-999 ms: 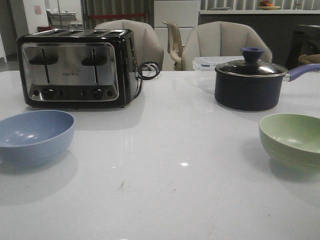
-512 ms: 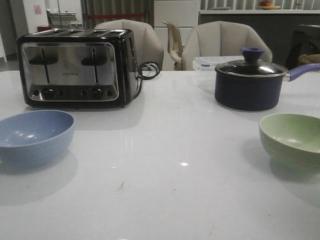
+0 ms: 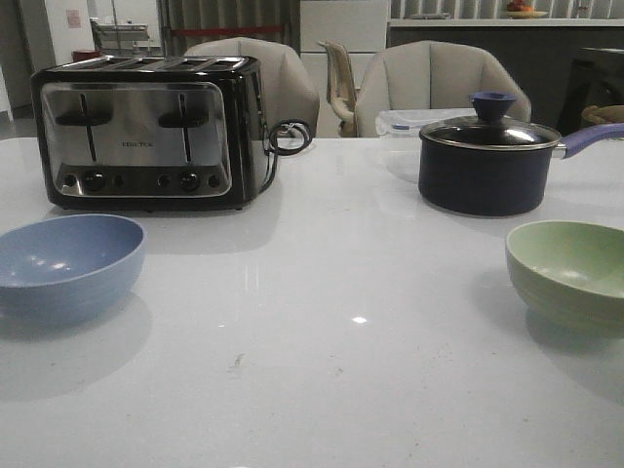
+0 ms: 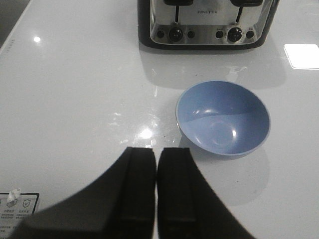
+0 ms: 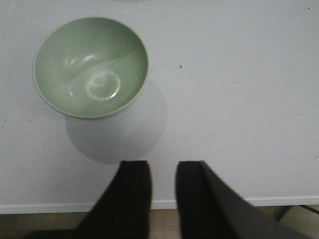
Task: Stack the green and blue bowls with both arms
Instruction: 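Lower the right gripper onto the rim of the pale green bowl and grasp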
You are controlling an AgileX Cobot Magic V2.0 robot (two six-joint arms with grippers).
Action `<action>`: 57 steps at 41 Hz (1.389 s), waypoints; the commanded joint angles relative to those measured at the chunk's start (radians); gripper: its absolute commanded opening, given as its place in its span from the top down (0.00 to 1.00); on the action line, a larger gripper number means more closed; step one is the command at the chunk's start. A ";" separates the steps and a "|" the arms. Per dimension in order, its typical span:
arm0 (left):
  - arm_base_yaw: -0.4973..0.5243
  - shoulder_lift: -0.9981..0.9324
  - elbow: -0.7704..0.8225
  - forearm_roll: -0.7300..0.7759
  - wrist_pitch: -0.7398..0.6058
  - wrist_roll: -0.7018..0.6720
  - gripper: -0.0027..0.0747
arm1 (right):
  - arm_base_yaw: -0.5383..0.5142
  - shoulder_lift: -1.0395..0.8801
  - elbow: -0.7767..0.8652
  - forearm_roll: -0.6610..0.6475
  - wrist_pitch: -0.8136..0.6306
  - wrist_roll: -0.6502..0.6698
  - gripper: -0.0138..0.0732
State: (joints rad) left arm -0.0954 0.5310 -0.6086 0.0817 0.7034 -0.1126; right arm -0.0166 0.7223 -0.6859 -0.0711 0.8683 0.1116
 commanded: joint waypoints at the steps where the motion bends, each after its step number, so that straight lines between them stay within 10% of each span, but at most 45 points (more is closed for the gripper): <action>1: -0.007 0.010 -0.026 0.004 -0.072 -0.006 0.44 | -0.002 0.017 -0.025 -0.010 -0.070 -0.005 0.17; 8: -0.007 0.010 -0.026 0.004 -0.100 0.025 0.06 | -0.003 0.070 -0.036 -0.009 -0.089 -0.005 0.15; 48: -0.204 0.010 -0.032 -0.091 -0.114 0.143 0.12 | -0.082 0.944 -0.441 0.219 -0.140 -0.160 0.16; 57: -0.204 0.010 -0.032 -0.091 -0.114 0.143 0.12 | -0.082 1.028 -0.479 0.201 -0.148 -0.160 0.36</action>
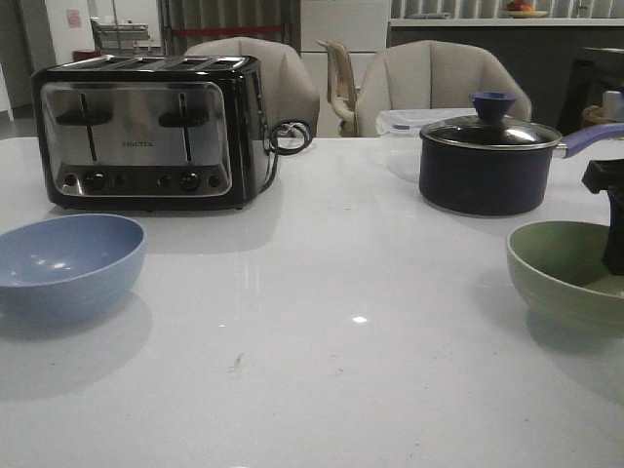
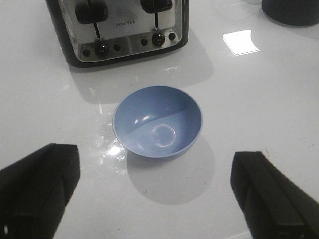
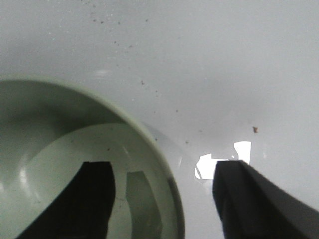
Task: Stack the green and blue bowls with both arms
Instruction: 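Lower the right gripper onto the rim of the pale green bowl and grasp, then slide the green bowl with the right gripper to the table center, release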
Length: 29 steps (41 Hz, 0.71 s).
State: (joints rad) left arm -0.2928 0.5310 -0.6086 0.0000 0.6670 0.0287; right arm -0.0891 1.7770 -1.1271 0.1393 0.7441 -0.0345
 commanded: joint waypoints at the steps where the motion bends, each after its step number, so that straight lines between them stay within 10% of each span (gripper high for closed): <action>1: -0.007 0.010 -0.032 -0.010 -0.078 0.002 0.12 | -0.009 -0.026 -0.037 -0.010 -0.024 -0.014 0.40; 19: -0.007 0.010 -0.032 -0.010 -0.078 0.002 0.12 | -0.009 -0.034 -0.037 -0.010 -0.002 -0.037 0.77; 29: -0.007 0.010 -0.032 -0.010 -0.078 0.002 0.12 | 0.011 -0.115 -0.066 -0.008 0.038 -0.060 0.80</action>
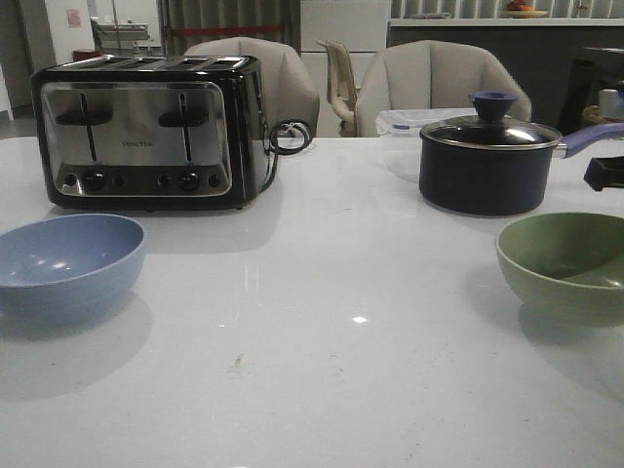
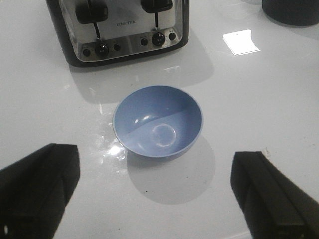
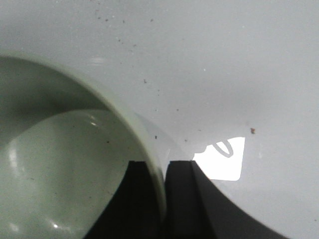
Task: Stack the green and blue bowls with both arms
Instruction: 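Slide the green bowl with the right gripper to the table center, release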
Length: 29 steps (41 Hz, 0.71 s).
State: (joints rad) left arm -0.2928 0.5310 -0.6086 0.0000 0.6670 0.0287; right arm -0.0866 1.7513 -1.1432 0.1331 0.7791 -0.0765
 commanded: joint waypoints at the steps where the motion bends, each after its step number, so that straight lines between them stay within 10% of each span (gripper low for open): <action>1: -0.007 0.010 -0.032 -0.010 -0.078 0.002 0.12 | 0.017 -0.096 -0.058 -0.001 0.011 -0.022 0.80; 29: -0.007 0.010 -0.032 -0.010 -0.078 0.002 0.12 | 0.545 0.046 -0.191 0.152 -0.084 -0.062 0.80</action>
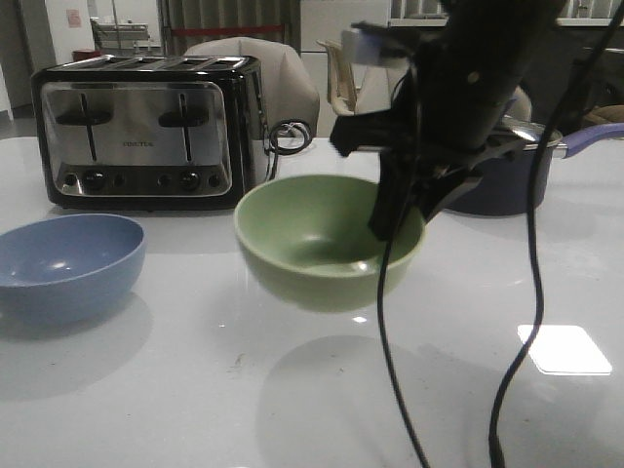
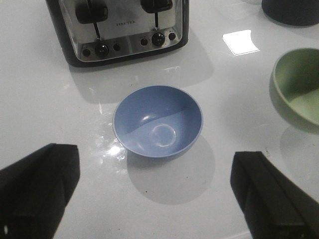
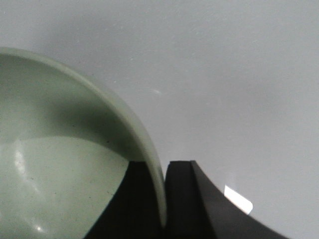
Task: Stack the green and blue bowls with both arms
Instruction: 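Slide the green bowl with the right gripper to the table center, release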
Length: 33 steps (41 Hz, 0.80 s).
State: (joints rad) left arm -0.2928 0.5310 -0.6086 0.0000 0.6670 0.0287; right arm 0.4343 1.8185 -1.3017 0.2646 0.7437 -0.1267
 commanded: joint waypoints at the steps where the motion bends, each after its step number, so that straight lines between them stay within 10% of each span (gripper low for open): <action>1: -0.007 0.010 -0.032 -0.010 -0.078 0.002 0.12 | 0.030 -0.011 -0.032 0.020 -0.051 -0.011 0.80; 16: -0.007 0.010 -0.032 -0.010 -0.078 0.002 0.12 | 0.044 0.093 -0.079 0.024 -0.043 -0.010 0.78; 27: -0.007 0.010 -0.032 -0.010 -0.078 0.002 0.12 | 0.044 0.084 -0.133 0.024 -0.029 -0.010 0.35; 33: -0.007 0.010 -0.032 -0.010 -0.078 0.002 0.12 | 0.044 0.030 -0.136 0.024 -0.018 -0.010 0.33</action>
State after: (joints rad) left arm -0.2928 0.5310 -0.6086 0.0000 0.6670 0.0287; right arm 0.4801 1.9453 -1.4032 0.2787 0.7369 -0.1267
